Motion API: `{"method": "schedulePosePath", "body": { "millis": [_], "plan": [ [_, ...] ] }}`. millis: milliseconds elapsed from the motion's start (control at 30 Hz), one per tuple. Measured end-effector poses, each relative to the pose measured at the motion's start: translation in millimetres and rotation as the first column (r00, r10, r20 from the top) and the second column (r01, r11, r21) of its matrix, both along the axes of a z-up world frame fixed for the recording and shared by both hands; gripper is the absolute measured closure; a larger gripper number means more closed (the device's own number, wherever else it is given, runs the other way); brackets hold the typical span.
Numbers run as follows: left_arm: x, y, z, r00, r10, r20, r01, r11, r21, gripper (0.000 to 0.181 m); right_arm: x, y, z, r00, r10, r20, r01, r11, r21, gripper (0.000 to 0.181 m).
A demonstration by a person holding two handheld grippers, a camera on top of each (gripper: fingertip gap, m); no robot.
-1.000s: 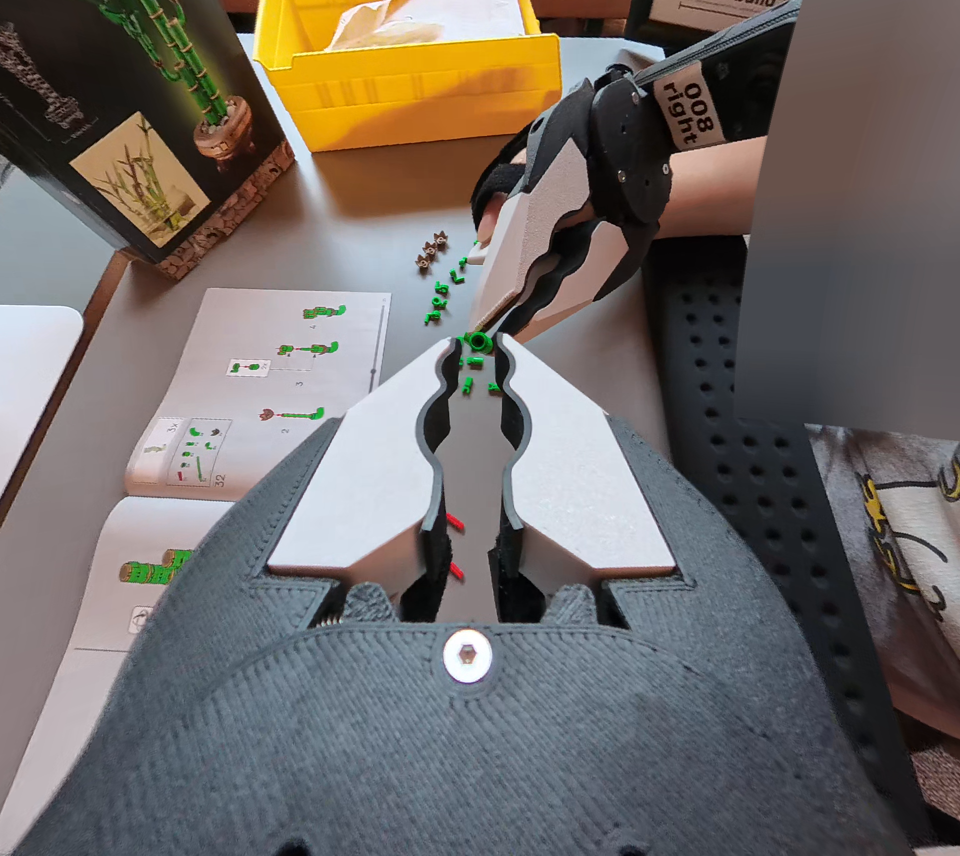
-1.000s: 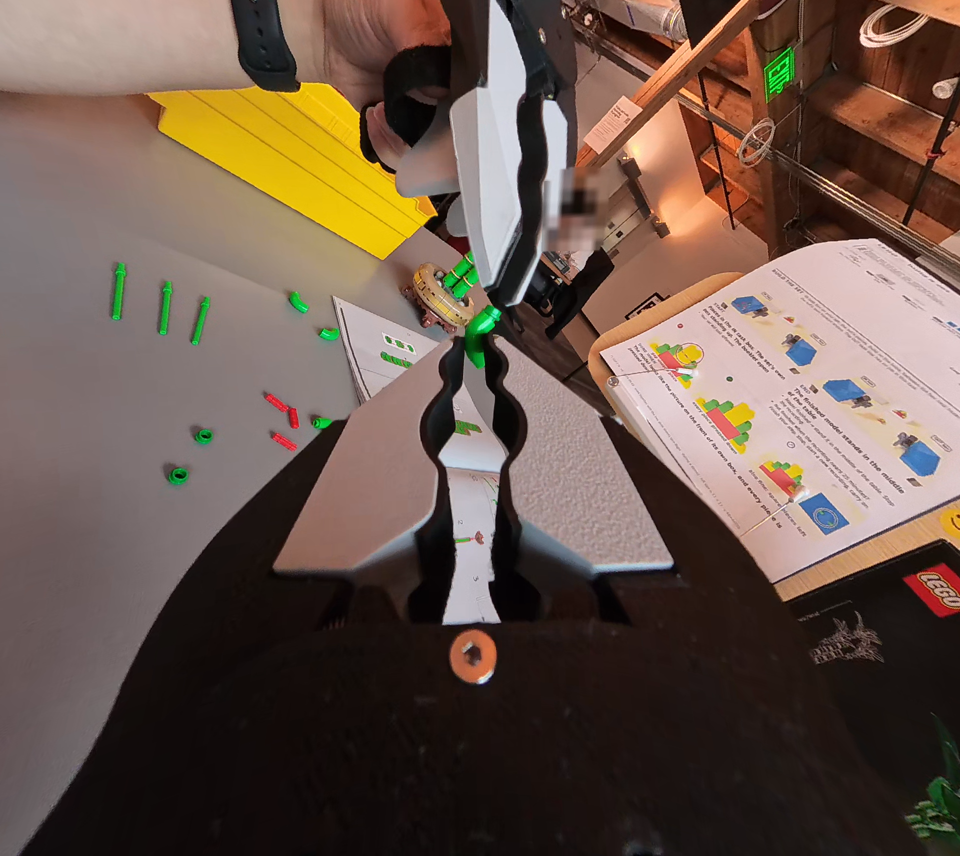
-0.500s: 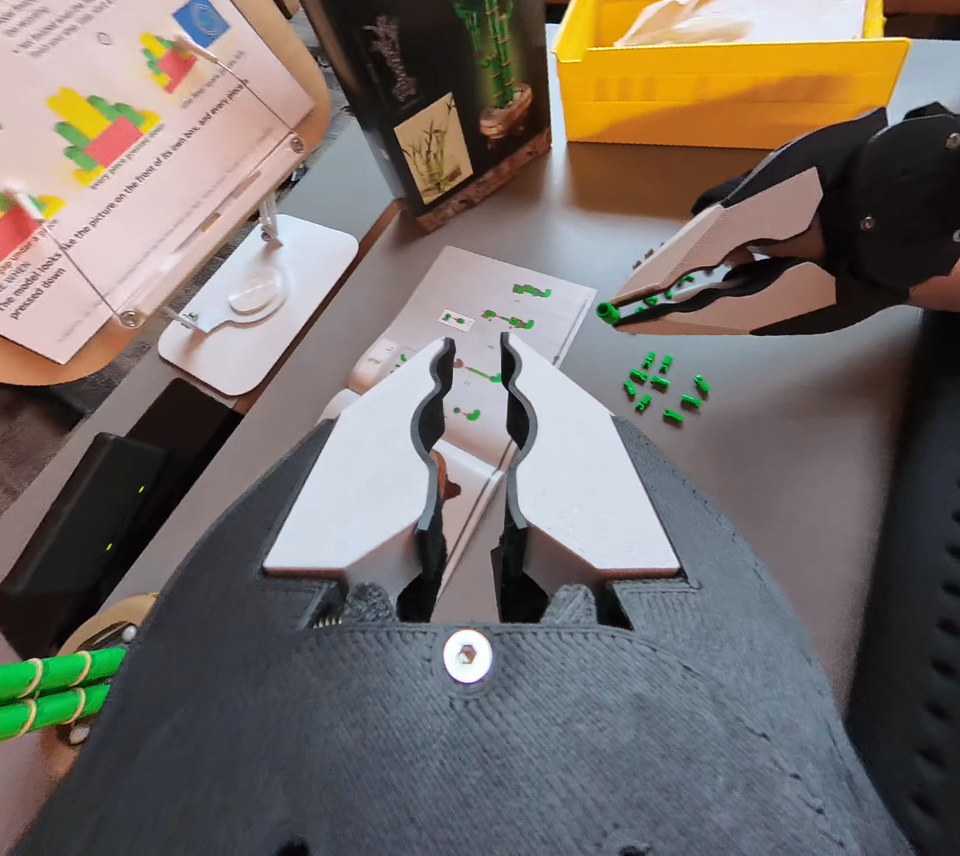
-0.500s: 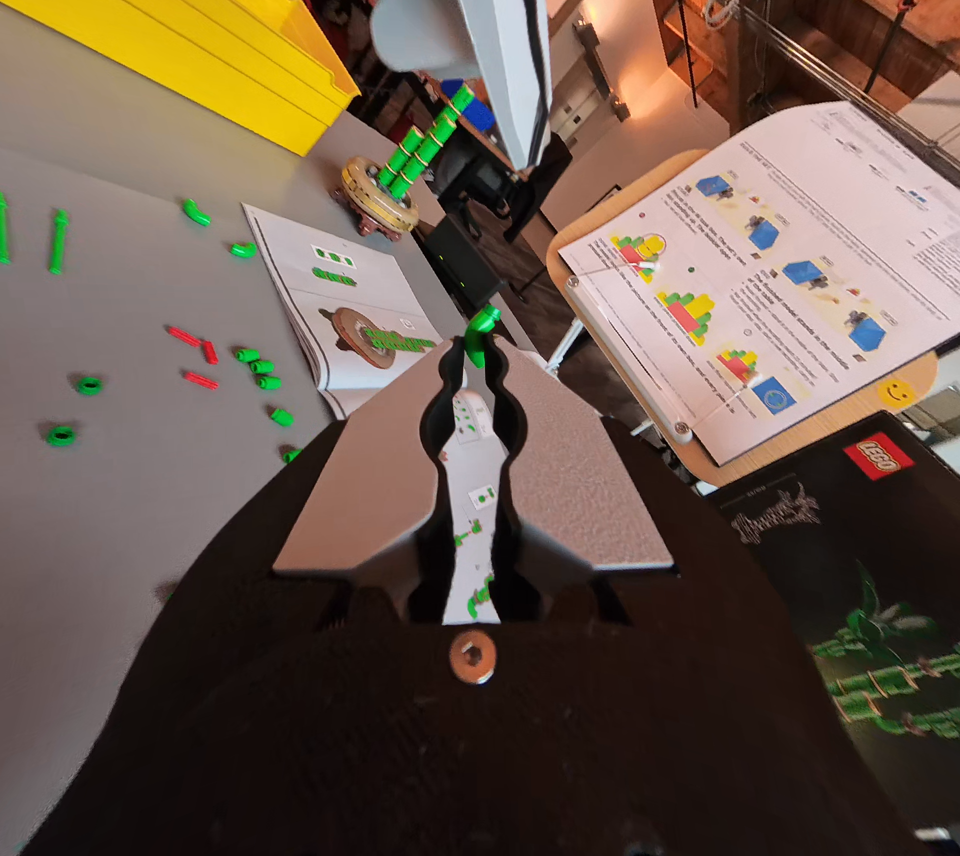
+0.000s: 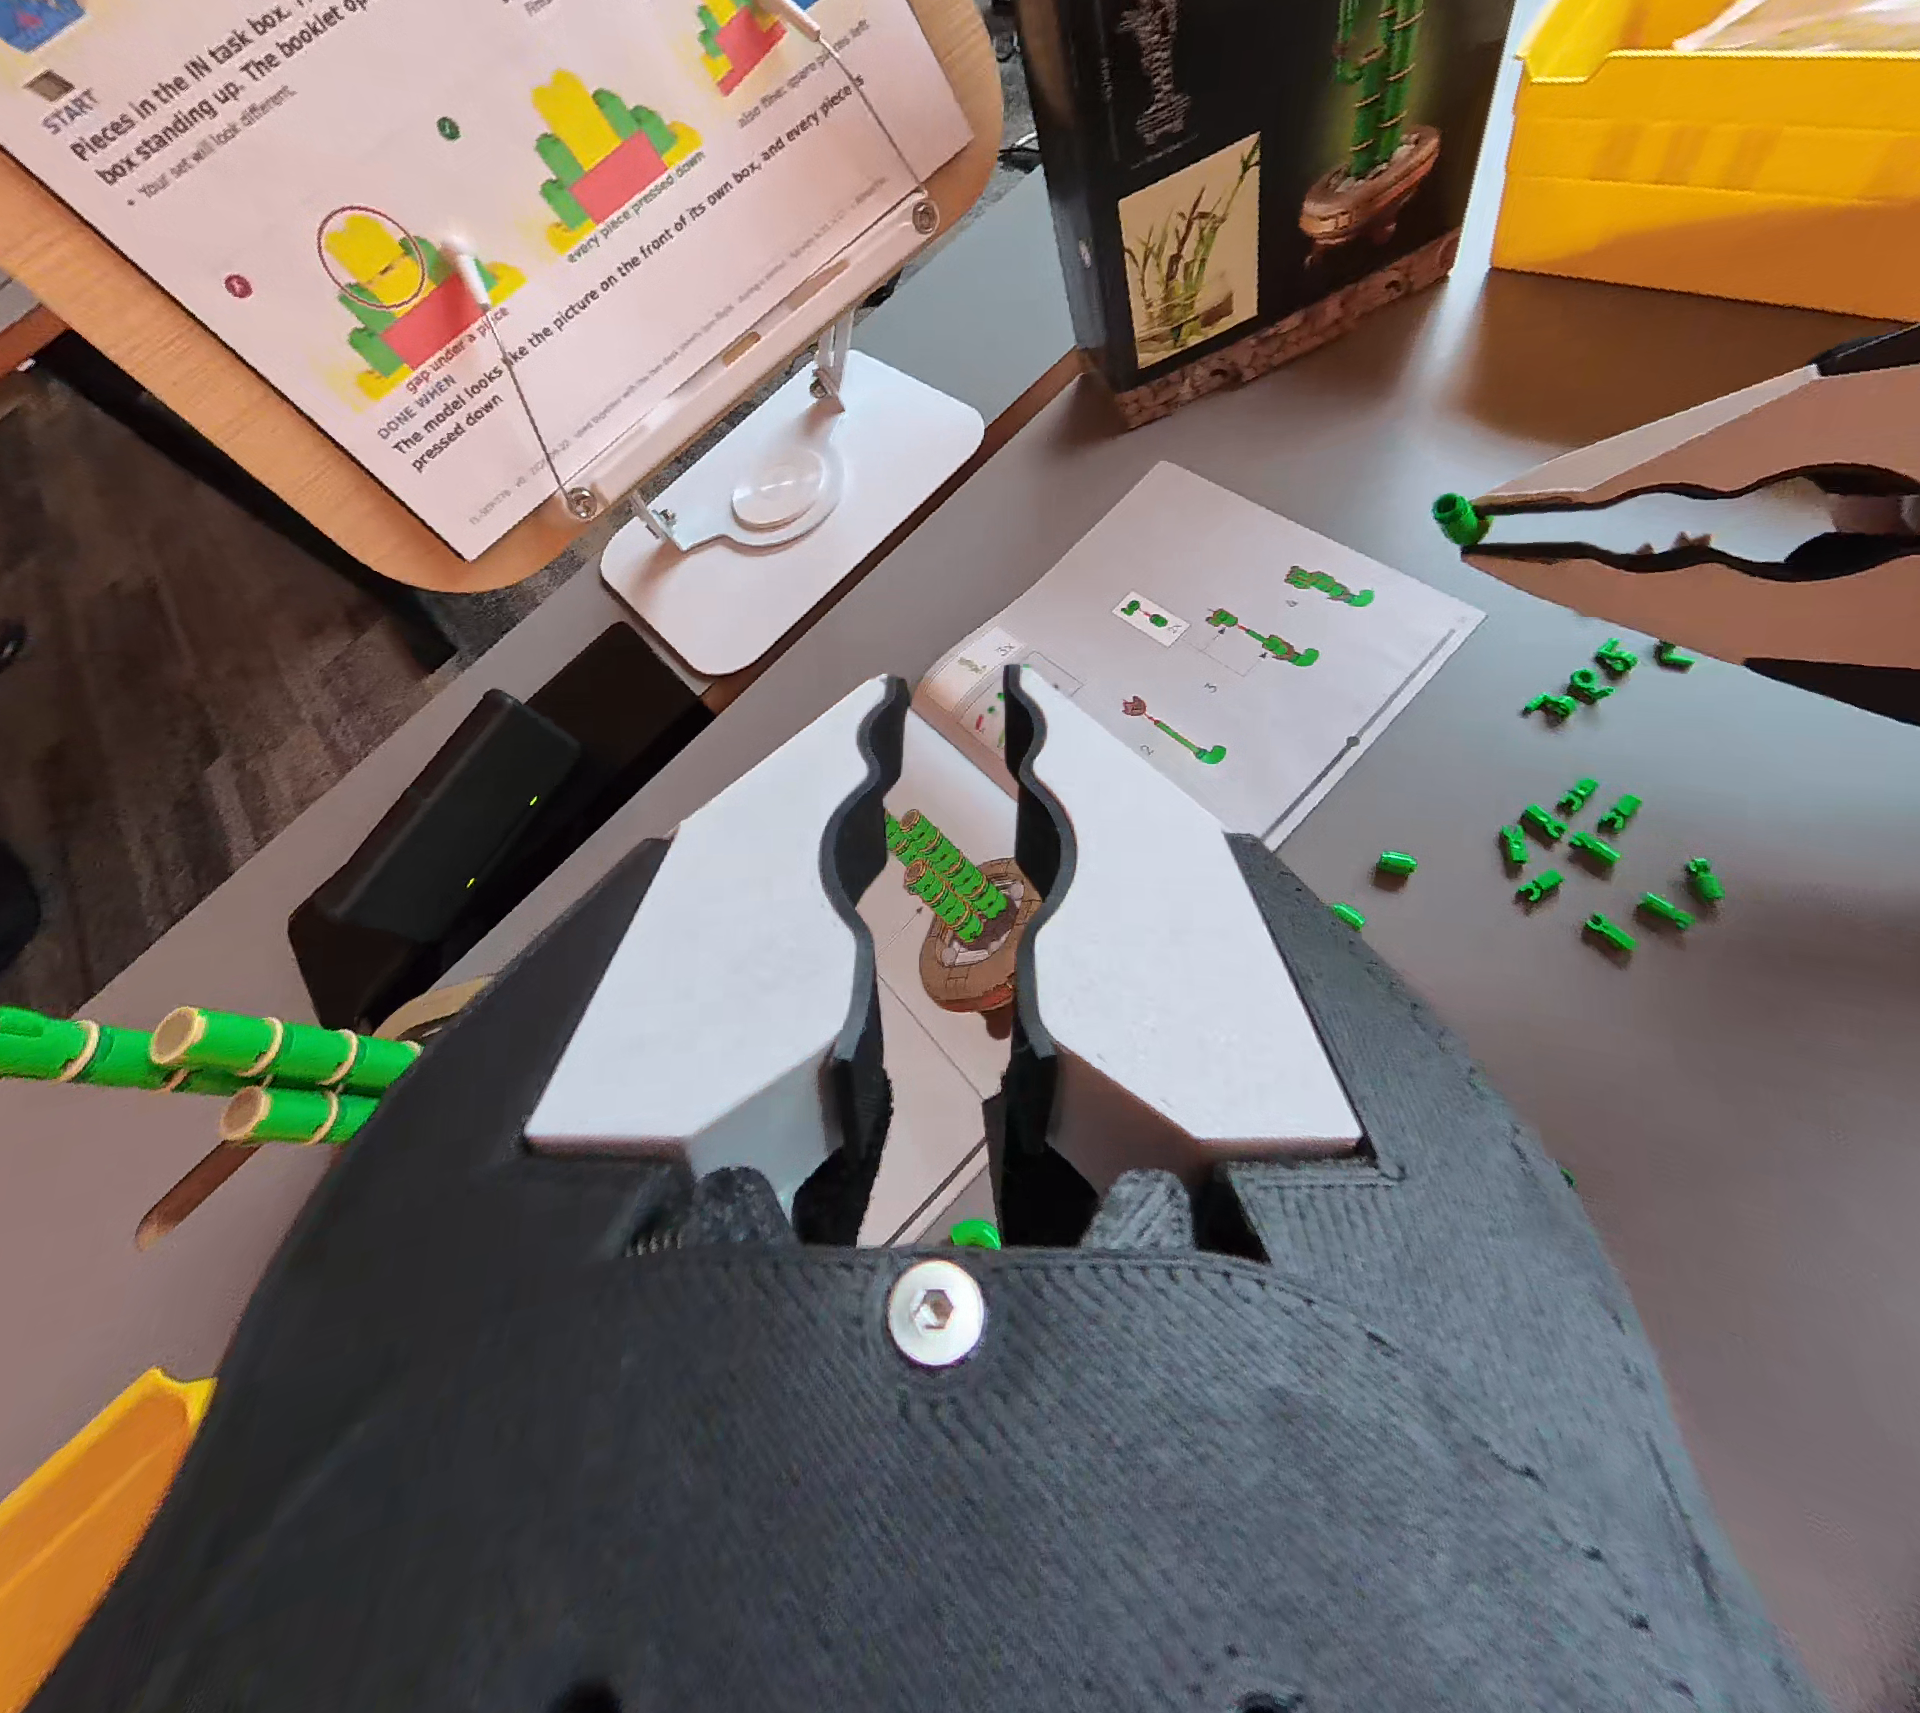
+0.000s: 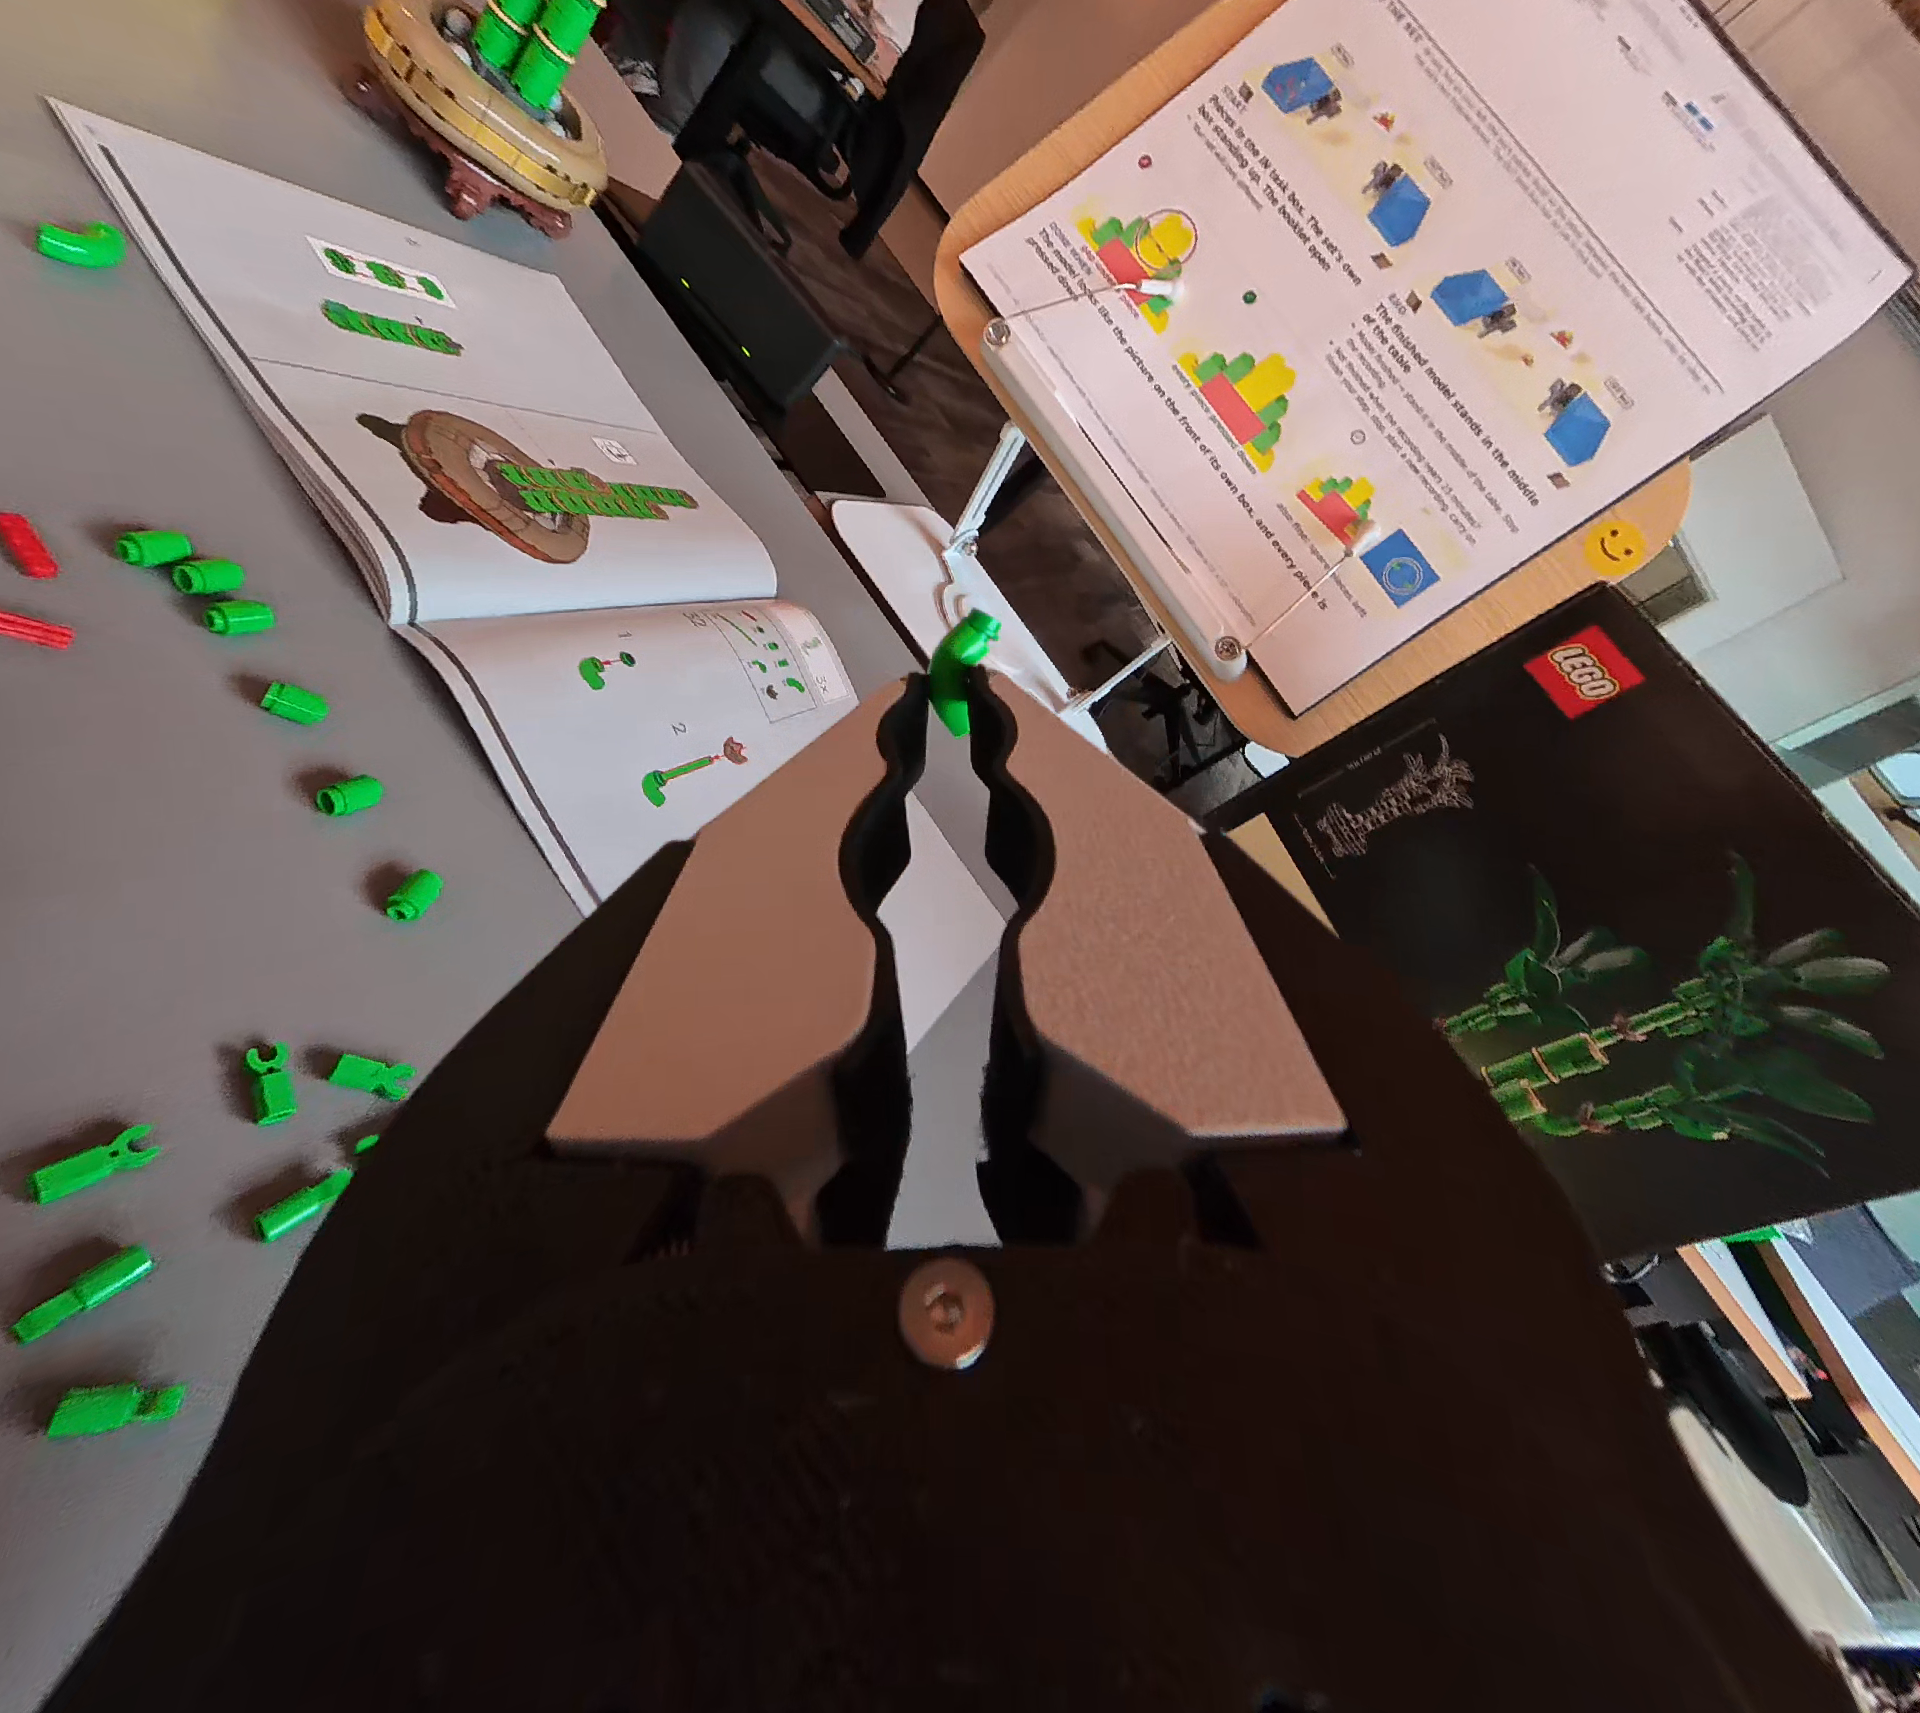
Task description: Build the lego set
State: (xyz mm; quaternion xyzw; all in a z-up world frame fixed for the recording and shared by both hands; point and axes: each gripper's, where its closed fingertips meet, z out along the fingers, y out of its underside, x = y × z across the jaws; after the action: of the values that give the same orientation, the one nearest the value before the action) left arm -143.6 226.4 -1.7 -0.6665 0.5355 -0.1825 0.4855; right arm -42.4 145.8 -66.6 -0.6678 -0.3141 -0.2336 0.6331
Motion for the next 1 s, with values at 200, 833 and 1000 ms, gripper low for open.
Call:
{"method": "schedulePosePath", "body": {
  "millis": [200, 833, 1000],
  "plan": [
    [2, 4, -8, 0.999, 0.026, -0.02, -0.026, 1.0, -0.001, 0.164, 7, 3, -6, 0.999, -0.032, 0.002, 0.032, 0.999, -0.022, 0.175],
    [-22, 59, -18, 0.913, 0.394, -0.104, -0.348, 0.887, 0.302, 0.164, 11, 4, -7, 0.999, -0.047, 0.014, 0.047, 0.998, -0.03, 0.175],
    [-18, 57, -21, 0.921, 0.373, -0.109, -0.33, 0.899, 0.287, 0.163, 8, 4, -8, 0.999, -0.042, 0.027, 0.043, 0.999, -0.028, 0.175]
  ]
}}
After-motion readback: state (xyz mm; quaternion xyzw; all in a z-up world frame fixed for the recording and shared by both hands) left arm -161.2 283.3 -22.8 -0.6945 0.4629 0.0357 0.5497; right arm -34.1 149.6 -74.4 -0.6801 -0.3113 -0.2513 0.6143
